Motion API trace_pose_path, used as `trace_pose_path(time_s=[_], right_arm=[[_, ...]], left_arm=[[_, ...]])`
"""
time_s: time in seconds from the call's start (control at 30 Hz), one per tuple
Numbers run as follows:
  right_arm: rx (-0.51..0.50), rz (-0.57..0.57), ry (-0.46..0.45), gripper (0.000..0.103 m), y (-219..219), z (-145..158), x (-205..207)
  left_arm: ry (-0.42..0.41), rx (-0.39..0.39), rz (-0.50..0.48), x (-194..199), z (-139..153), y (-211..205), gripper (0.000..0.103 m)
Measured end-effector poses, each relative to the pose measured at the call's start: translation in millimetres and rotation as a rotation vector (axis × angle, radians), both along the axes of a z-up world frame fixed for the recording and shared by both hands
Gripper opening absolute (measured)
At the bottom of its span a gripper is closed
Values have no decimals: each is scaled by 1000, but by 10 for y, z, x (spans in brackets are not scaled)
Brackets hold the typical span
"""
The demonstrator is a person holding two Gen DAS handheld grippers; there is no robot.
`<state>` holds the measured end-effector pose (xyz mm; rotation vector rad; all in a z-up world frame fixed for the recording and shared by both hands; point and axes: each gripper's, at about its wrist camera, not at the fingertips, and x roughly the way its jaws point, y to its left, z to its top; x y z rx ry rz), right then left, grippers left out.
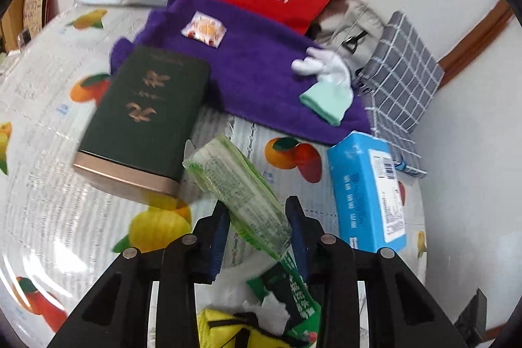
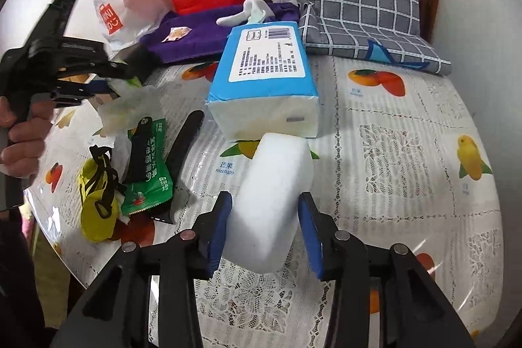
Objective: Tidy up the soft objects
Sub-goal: 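Grasp the green wipes pack with the left gripper and lift it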
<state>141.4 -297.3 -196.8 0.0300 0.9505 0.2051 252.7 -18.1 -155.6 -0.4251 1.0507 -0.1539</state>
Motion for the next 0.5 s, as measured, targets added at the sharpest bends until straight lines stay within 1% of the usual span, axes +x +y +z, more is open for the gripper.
trace_pose_path(time_s=[0.07,0.1,0.17,0.27,0.47,0.5], right_arm=[[-1,-2,4,42,7,1,-7],[-10,-1,10,42,24,-5,-14],[-28,-7,10,42,60,-8,-46],[-36,-12,18,44,77,-9,-73],[-28,-41,26,44,59,-23,-152],[-28,-42,26,42,61,-23,-158]], left_arm=[[-6,8,-3,-77,59,84,33],[-7,-1,-7,-125,84,135,33],[-8,-11,-14,-211,107,197,29],[-24,6,-21,-377,144,264,25],[-29,43,-26,-632,56,408,19],[-24,39,-24,-666,25,444,19]])
